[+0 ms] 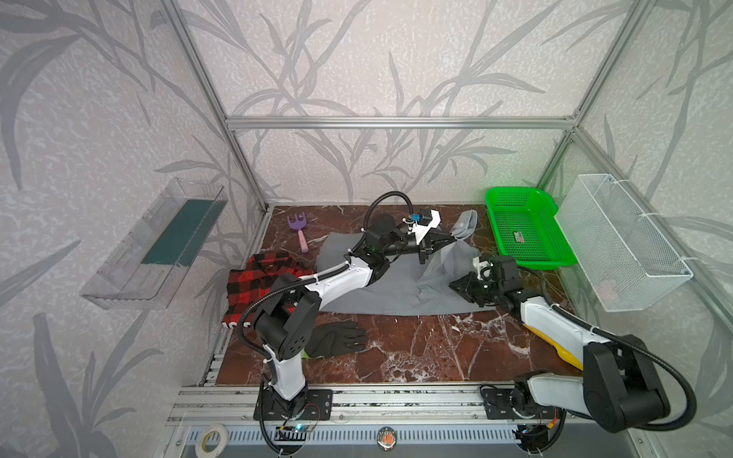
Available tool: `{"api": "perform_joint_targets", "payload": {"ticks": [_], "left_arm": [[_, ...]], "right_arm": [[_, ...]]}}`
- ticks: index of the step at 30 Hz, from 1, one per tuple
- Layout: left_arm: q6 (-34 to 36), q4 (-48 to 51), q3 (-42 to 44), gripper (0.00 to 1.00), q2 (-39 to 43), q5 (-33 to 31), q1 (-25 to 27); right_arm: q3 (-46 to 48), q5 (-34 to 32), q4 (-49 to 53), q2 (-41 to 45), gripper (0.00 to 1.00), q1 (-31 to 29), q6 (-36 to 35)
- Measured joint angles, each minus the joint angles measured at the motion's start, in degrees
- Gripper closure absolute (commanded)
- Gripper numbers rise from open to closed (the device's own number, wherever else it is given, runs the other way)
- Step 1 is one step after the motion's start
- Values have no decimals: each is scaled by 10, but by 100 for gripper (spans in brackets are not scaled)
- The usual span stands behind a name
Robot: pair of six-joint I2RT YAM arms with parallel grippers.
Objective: Fold and stack the long sleeve shirts
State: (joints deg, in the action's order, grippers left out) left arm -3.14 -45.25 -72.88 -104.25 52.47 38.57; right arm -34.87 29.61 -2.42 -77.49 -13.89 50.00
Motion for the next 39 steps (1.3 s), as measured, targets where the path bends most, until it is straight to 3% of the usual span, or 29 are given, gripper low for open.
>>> {"api": "perform_joint_targets", "payload": {"ticks": [3, 11, 17, 29, 39], "left_arm": [[2, 0, 0, 100, -3, 2, 5], [5, -14, -12, 100, -2, 7, 20], [1, -40, 13, 100, 7, 7, 32], [6, -71, 194, 100, 97, -5, 33], [110, 4, 289, 100, 173, -44, 18]], "right_arm": [[-1, -21, -65, -70, 100, -23, 38], [-20, -92, -208, -221, 100, -43, 126], [-38, -162, -278, -262, 100, -44, 161], [-44, -218, -363, -300, 100, -45, 201], [-35, -221, -398, -302, 99, -38, 227]]}}
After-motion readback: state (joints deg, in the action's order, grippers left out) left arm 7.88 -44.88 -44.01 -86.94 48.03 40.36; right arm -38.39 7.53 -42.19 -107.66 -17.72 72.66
